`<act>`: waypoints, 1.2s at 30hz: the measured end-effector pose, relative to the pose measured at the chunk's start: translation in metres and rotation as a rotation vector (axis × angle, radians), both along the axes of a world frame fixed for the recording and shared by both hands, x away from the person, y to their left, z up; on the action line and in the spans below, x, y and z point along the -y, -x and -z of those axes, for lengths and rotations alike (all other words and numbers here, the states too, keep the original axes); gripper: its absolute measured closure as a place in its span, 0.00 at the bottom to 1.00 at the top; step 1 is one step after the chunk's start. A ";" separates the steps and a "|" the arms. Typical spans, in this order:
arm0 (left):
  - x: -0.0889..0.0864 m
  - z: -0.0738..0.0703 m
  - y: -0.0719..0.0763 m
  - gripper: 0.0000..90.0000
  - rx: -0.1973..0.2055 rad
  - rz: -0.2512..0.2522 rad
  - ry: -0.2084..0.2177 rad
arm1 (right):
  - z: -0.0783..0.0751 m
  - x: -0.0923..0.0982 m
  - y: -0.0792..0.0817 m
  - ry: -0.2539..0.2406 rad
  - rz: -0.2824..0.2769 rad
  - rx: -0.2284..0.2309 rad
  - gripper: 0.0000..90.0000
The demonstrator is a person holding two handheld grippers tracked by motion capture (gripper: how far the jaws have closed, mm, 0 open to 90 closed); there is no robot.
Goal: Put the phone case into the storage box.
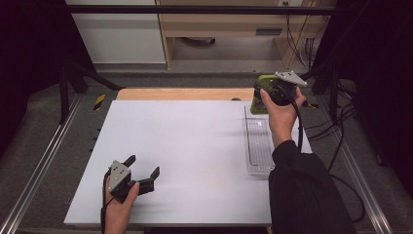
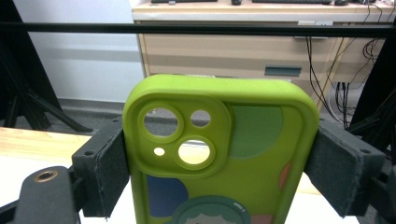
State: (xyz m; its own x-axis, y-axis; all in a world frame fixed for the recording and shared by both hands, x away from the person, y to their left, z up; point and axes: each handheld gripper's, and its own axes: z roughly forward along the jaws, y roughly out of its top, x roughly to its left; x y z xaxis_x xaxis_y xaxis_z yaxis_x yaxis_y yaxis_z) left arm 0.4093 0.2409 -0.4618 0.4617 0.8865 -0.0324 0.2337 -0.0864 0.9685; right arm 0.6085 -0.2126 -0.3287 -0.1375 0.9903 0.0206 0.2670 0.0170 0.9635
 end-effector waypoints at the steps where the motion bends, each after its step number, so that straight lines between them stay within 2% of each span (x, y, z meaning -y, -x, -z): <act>1: 0.000 0.000 0.000 0.03 0.000 0.002 0.005 | 0.001 -0.001 -0.001 0.000 0.002 -0.001 0.18; 6: -0.002 0.003 -0.003 0.03 -0.009 0.010 0.023 | 0.006 -0.003 -0.007 0.002 0.021 -0.004 0.18; 9: -0.001 0.005 -0.005 0.03 -0.008 0.018 -0.001 | 0.011 -0.005 -0.012 -0.006 0.032 -0.021 0.18; 13: -0.006 0.003 -0.006 0.03 -0.002 0.011 0.036 | 0.019 -0.015 -0.020 0.012 0.054 -0.053 0.18; 16: -0.010 0.004 -0.008 0.03 -0.014 0.012 0.059 | 0.021 -0.019 -0.026 0.020 0.068 -0.071 0.18; 20: -0.012 0.005 -0.009 0.03 -0.019 0.003 0.081 | 0.023 -0.022 -0.030 0.077 0.084 -0.076 0.18; 25: -0.010 0.005 -0.011 0.03 -0.011 0.006 0.044 | 0.030 -0.020 -0.034 0.106 0.090 -0.085 0.18; 28: -0.010 0.006 -0.013 0.03 -0.010 0.003 0.028 | 0.034 -0.018 -0.039 0.079 0.100 -0.090 0.18; 36: -0.018 0.006 -0.014 0.05 -0.008 -0.005 0.063 | 0.052 -0.019 -0.044 0.073 0.118 -0.100 0.18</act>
State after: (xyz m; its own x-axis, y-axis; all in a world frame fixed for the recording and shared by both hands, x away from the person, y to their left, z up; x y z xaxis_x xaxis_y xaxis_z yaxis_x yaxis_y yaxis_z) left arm 0.4236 0.2586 -0.4674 0.4563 0.8851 -0.0918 0.2417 -0.0240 0.9701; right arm 0.6525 -0.1940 -0.3803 -0.0210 0.9988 -0.0446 0.3663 0.0492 0.9292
